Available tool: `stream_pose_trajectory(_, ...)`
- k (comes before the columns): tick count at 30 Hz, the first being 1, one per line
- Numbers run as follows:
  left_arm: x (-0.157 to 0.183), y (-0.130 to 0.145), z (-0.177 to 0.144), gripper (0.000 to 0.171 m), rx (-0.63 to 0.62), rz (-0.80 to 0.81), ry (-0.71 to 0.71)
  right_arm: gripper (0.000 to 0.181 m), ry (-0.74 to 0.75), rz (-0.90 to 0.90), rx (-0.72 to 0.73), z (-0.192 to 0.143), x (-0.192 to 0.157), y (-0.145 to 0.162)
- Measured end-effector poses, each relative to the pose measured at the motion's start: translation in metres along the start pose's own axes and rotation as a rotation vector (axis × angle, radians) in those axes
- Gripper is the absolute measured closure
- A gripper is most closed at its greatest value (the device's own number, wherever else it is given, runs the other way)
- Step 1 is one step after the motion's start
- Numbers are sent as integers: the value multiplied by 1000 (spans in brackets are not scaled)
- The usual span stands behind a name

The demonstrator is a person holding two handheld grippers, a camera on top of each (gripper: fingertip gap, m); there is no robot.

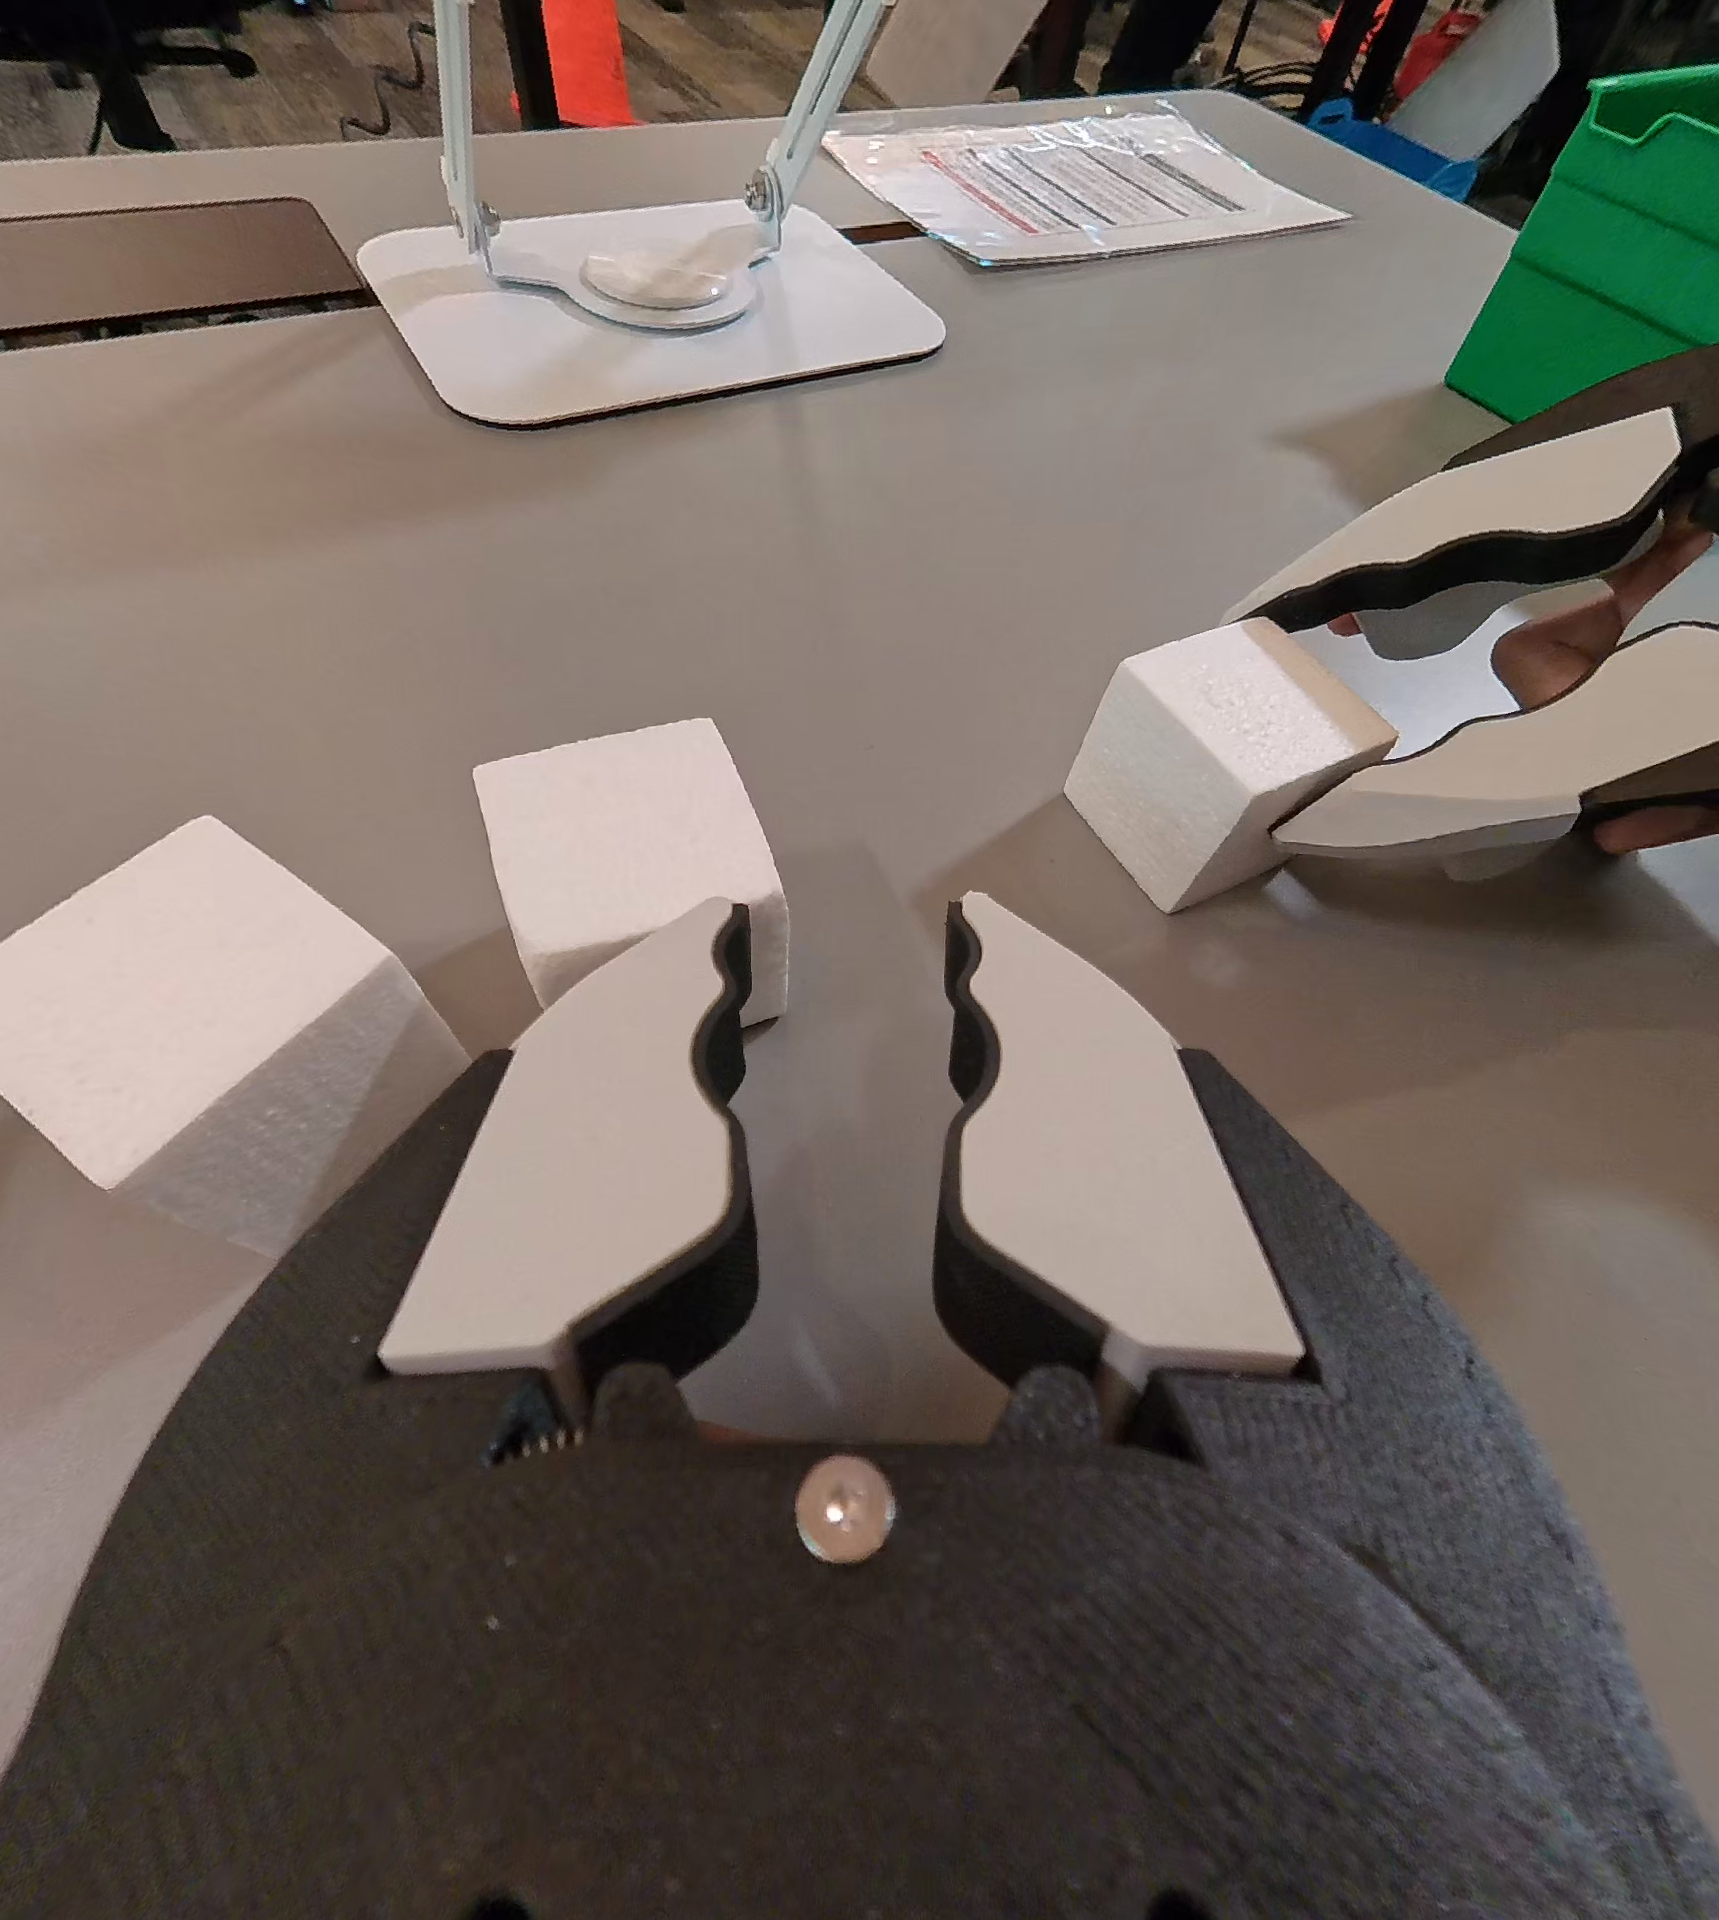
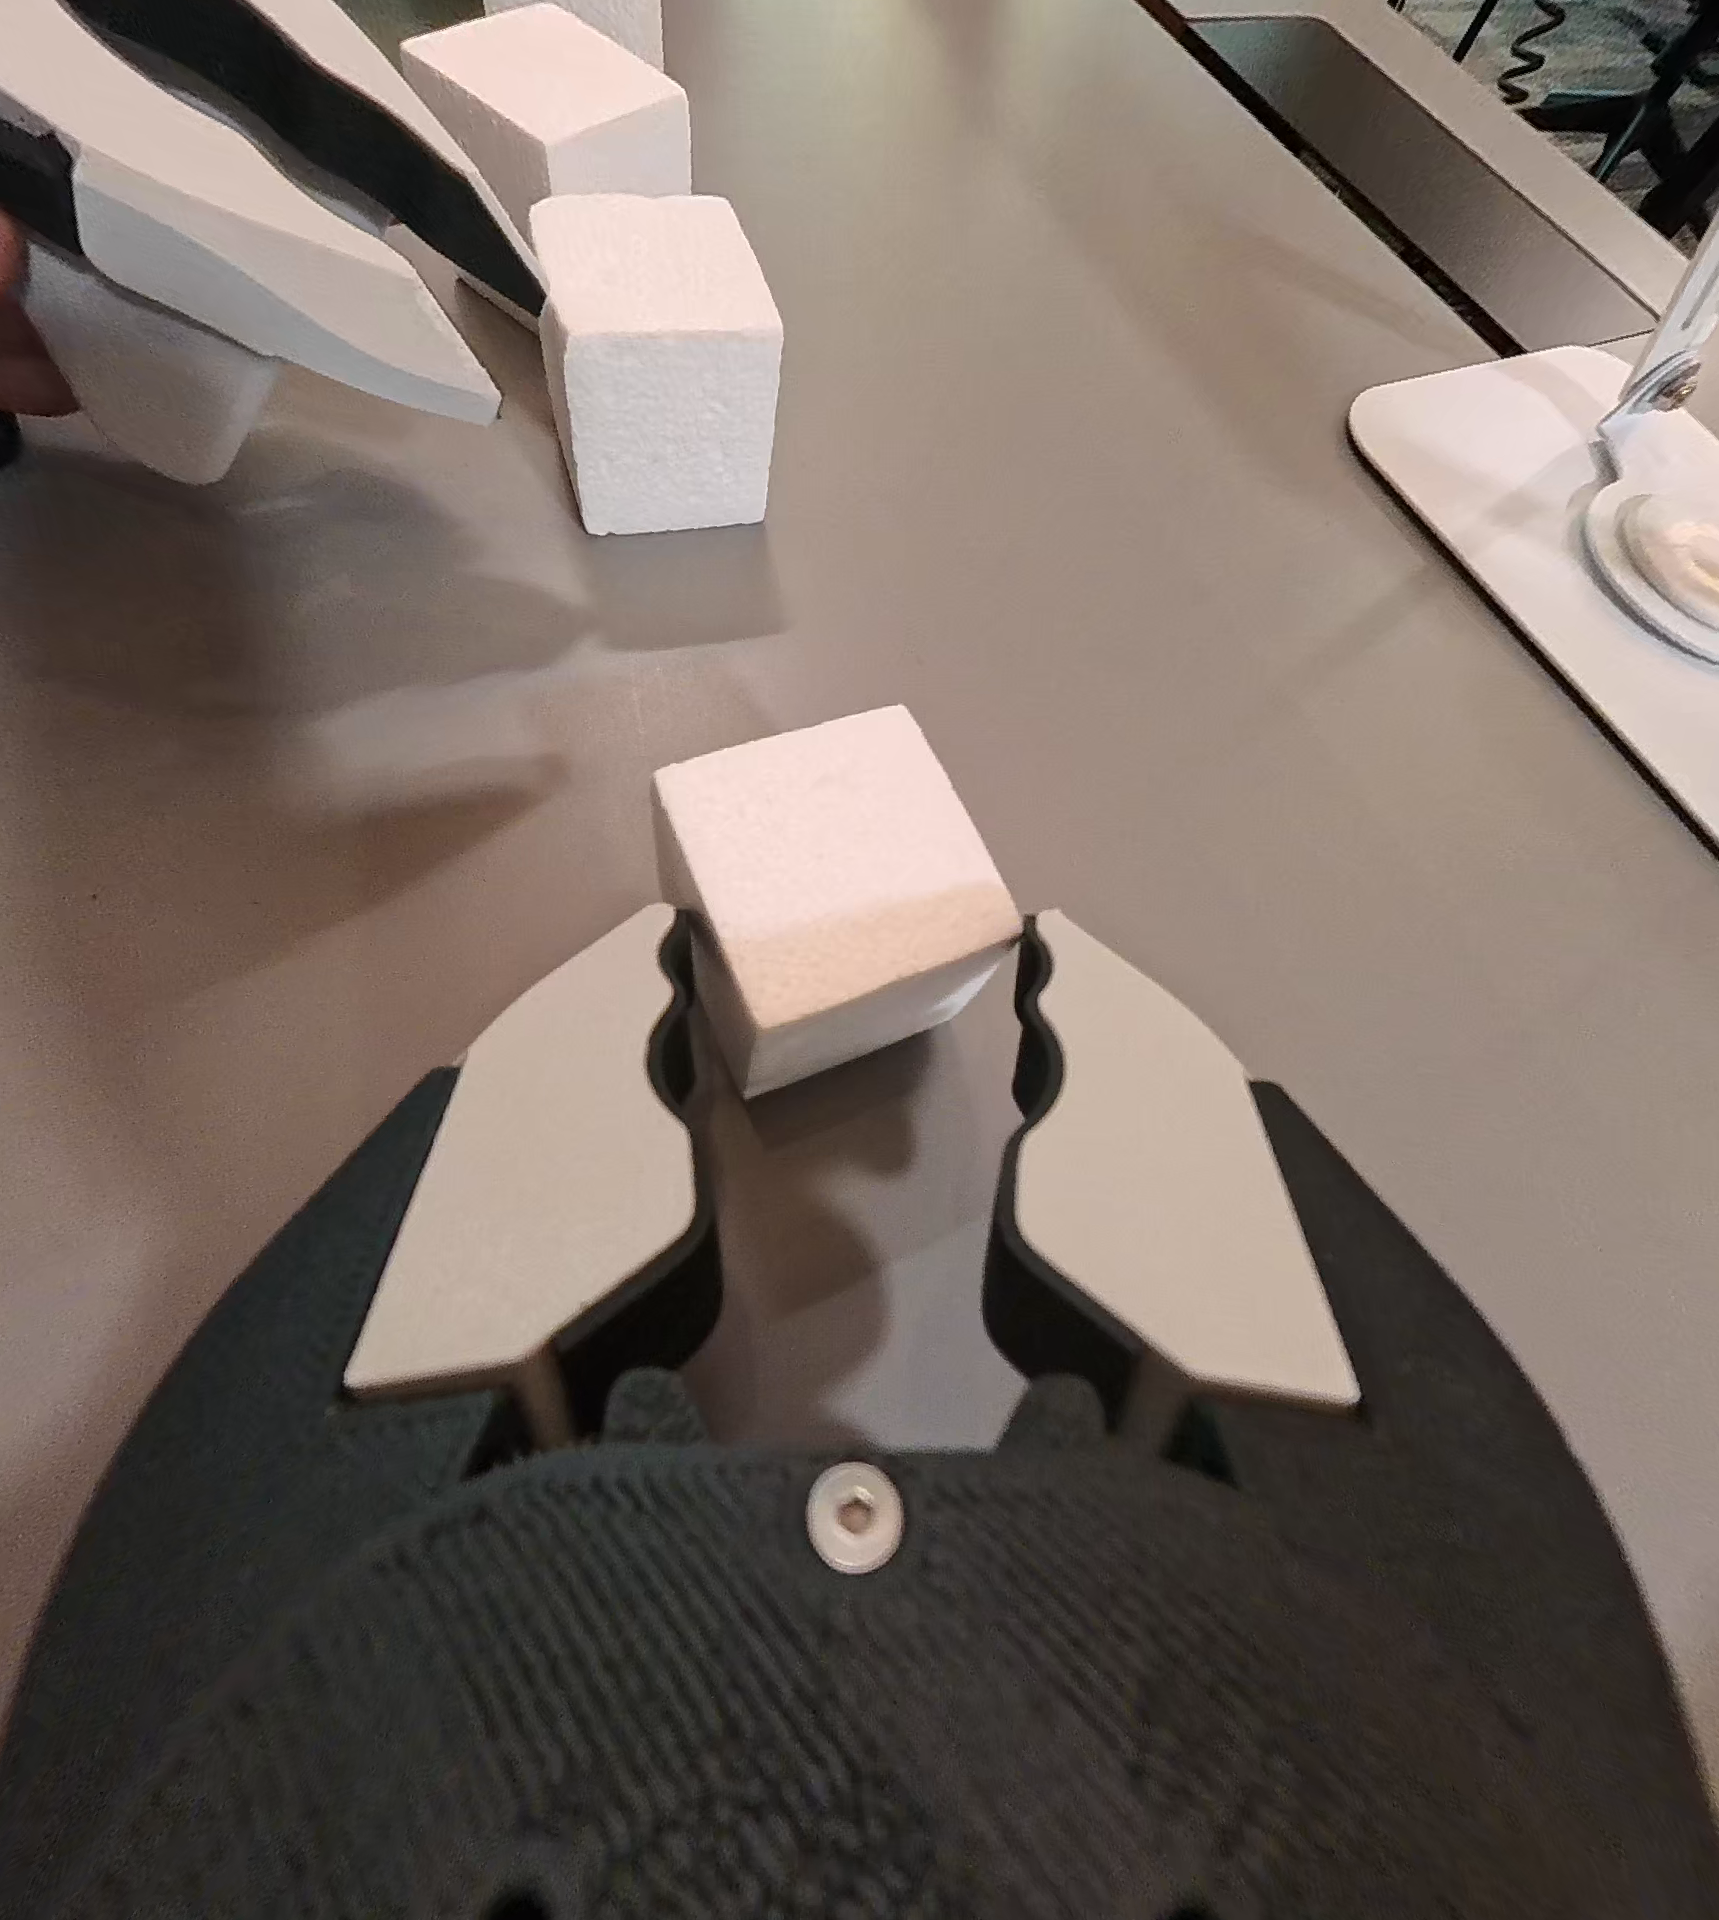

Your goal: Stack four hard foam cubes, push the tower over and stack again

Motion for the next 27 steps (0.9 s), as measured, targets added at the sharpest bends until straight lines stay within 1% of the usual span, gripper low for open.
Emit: stream_pose_trajectory(27, 0, 0, 1, 135, -2, 2, -1, 121, 1, 1, -2, 1, -1, 0)
Point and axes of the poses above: each gripper's, where its closed fingertips meet, z out along the fingers, y out of its underside, x = y × z across the jaws, the point moved 4 cm from there along -z, back along the fingers, and after that the axes turned 5 degrees about -y, right-handed, at the moved point
